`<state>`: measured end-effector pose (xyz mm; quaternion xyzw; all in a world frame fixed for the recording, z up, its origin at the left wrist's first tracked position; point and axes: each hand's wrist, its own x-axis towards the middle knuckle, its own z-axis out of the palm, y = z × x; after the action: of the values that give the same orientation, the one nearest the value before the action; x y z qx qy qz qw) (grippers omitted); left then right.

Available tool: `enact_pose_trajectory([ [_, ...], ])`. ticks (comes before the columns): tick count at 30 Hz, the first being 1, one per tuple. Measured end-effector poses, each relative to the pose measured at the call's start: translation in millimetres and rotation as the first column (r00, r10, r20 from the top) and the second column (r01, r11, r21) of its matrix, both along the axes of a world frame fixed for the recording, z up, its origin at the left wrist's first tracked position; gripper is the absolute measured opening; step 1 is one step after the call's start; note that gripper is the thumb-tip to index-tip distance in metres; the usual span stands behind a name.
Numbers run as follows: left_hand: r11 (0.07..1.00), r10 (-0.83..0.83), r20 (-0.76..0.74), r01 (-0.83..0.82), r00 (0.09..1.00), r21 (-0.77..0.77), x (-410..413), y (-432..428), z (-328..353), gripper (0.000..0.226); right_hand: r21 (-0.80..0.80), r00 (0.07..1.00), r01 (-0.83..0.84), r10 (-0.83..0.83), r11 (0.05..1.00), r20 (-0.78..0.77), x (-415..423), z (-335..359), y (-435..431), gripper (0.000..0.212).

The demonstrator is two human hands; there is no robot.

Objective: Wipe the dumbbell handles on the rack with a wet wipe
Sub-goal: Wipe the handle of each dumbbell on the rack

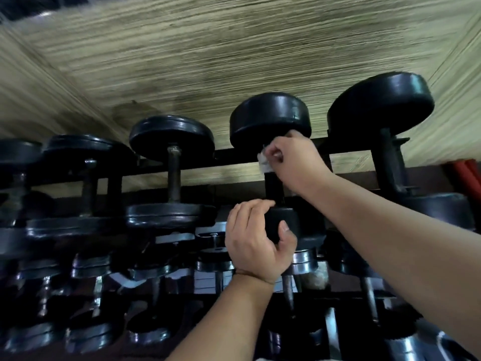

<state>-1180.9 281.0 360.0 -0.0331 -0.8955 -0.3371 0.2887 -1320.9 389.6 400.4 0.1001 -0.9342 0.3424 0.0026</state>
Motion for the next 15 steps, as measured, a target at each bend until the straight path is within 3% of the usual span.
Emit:
enact_pose_trajectory([
  [4, 1.0, -0.011, -0.008, 0.011, 1.0, -0.002, -0.1, -0.5, -1.4, 0.036, -0.021, 0.999, 0.038, -0.038, 0.999, 0.013, 8.6, -1.5, 5.7, 0.008],
  [9, 1.0, -0.013, -0.014, 0.013, 1.0, -0.01, -1.0, 0.1, -1.7, 0.037, 0.159, 0.95, -0.191, 0.142, 0.969, 0.278, 28.7, 11.3, 15.4, 0.013],
  [15, 1.0, -0.007, -0.006, 0.007, 1.0, 0.001, 0.6, 0.2, -2.2, 0.036, -0.047, 0.991, 0.106, -0.102, 0.993, 0.089, -2.7, 4.7, 7.8, 0.017],
])
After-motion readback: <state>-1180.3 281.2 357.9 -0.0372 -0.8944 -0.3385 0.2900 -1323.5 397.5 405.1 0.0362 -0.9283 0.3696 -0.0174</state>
